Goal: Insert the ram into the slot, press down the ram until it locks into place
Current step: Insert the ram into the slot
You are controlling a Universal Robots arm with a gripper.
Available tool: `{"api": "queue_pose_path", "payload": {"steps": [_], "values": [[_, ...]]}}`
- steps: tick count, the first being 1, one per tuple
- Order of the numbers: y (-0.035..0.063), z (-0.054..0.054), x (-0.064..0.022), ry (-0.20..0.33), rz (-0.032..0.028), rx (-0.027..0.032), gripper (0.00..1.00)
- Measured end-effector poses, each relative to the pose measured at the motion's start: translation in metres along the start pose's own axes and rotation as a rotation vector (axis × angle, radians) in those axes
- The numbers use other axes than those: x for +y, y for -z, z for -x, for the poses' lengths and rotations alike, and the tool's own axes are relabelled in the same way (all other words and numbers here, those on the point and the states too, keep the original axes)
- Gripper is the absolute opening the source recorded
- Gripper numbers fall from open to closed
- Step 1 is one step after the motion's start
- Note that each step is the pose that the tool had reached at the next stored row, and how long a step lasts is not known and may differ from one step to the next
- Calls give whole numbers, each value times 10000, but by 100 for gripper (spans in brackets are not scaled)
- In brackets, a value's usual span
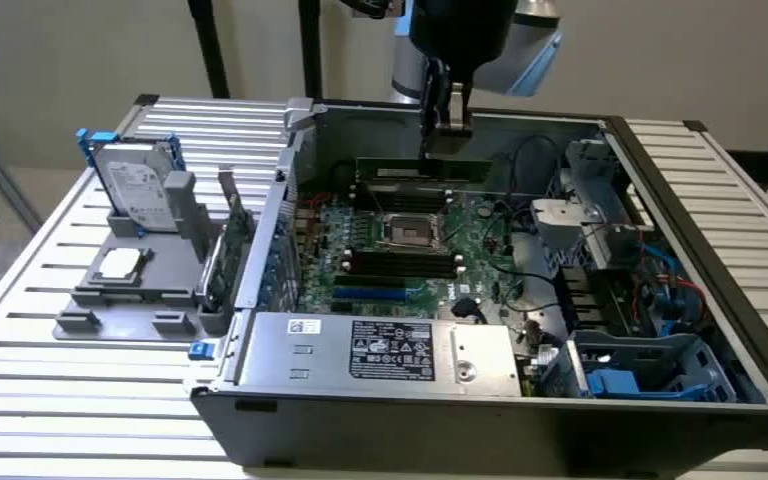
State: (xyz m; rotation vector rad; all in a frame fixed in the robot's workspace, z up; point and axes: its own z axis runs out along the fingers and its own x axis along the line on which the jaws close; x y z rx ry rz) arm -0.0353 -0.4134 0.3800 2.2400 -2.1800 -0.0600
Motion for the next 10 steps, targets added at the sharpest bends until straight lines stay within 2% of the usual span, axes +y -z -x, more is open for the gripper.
{"api": "queue_pose_path", "payload": {"steps": [10], "values": [[0, 0, 0, 0, 0, -1, 14]]}}
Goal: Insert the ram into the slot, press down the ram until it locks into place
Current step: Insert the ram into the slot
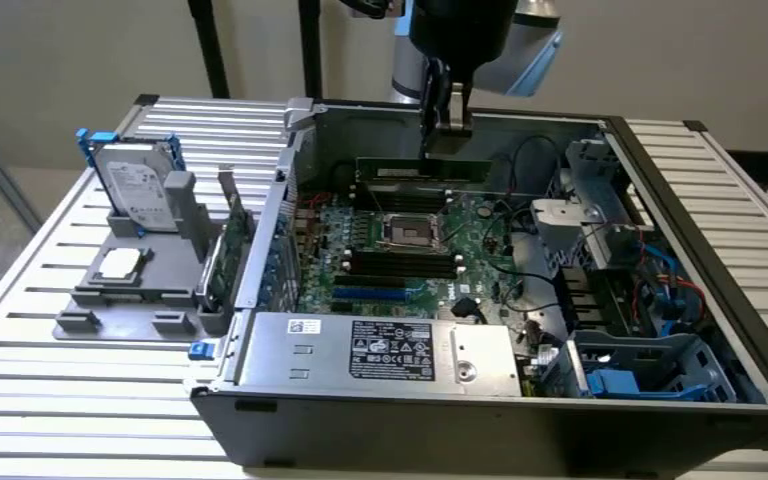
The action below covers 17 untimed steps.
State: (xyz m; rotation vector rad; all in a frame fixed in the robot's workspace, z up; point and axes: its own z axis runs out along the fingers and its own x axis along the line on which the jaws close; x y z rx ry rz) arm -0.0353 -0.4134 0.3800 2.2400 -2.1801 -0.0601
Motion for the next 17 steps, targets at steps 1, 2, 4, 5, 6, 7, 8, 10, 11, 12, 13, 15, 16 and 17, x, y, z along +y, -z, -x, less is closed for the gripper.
{"api": "queue_pose_path", "payload": {"steps": [1, 2, 4, 5, 6, 7, 8, 10, 11, 12, 13, 15, 16, 17], "values": [[1, 0, 0, 0, 0, 1, 14], [0, 0, 0, 0, 0, 0, 14], [-1, 0, 0, -2, 1, 1, 14], [-7, 1, 4, -34, 0, 0, 14], [-19, 2, 7, -101, -1, -1, 14], [-37, 4, 9, -172, -2, -2, 14], [-56, 8, 10, -244, -3, -1, 14], [-93, 17, 12, -370, -5, -5, 14], [-112, 24, 12, -426, -7, -8, 14], [-130, 31, 12, -479, -7, -9, 14], [-149, 39, 11, -529, -8, -12, 14], [-185, 57, 10, -621, -10, -16, 14], [-203, 66, 10, -670, -11, -18, 14], [-221, 74, 9, -720, -11, -20, 14]]}}
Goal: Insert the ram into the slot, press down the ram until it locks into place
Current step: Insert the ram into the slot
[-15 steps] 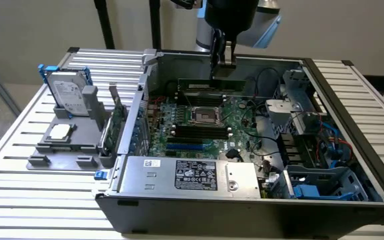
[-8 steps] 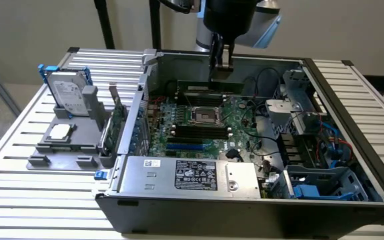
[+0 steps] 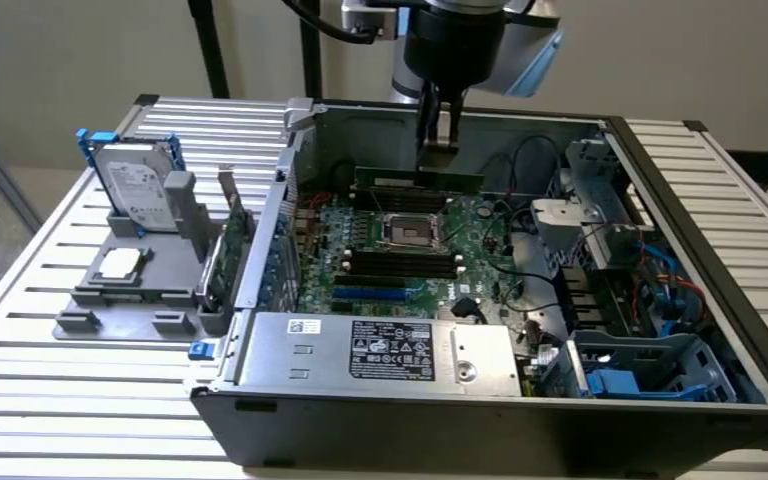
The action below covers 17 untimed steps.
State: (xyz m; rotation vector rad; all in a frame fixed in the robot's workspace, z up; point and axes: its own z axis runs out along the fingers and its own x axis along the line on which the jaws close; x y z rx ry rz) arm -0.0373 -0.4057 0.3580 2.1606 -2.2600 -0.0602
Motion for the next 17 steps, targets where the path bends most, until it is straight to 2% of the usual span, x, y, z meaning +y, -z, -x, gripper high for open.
{"api": "queue_pose_path", "payload": {"steps": [9, 17], "values": [[-164, 94, -1, -130, -2, -3, 14], [-311, 96, -7, -129, -2, -3, 14]]}}
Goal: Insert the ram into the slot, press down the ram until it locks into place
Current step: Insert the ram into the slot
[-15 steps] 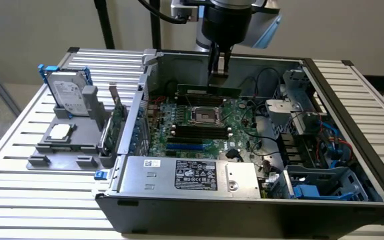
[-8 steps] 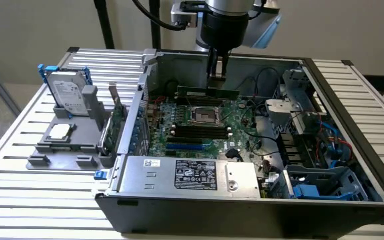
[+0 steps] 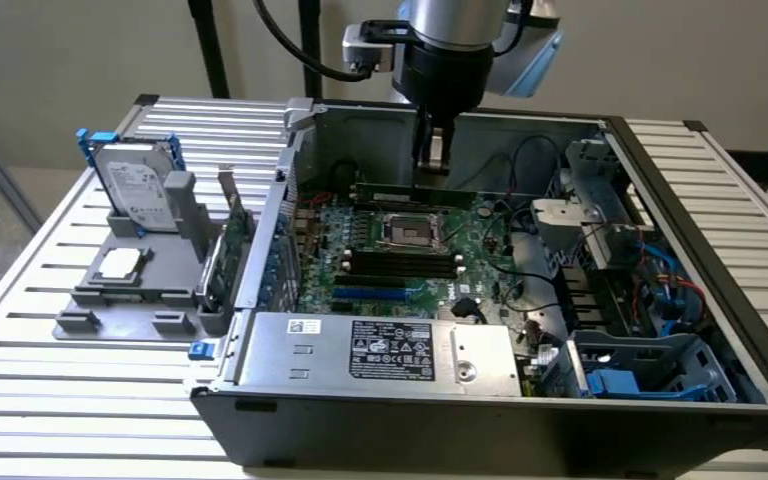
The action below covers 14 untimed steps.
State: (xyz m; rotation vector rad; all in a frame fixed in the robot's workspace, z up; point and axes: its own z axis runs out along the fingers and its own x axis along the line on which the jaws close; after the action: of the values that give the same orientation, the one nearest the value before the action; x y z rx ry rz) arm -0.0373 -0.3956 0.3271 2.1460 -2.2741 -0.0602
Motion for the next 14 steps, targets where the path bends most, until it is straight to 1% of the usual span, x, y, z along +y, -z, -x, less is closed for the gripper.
{"api": "queue_pose_path", "payload": {"steps": [14], "values": [[-254, -23, -12, -1, 0, 0, 14]]}}
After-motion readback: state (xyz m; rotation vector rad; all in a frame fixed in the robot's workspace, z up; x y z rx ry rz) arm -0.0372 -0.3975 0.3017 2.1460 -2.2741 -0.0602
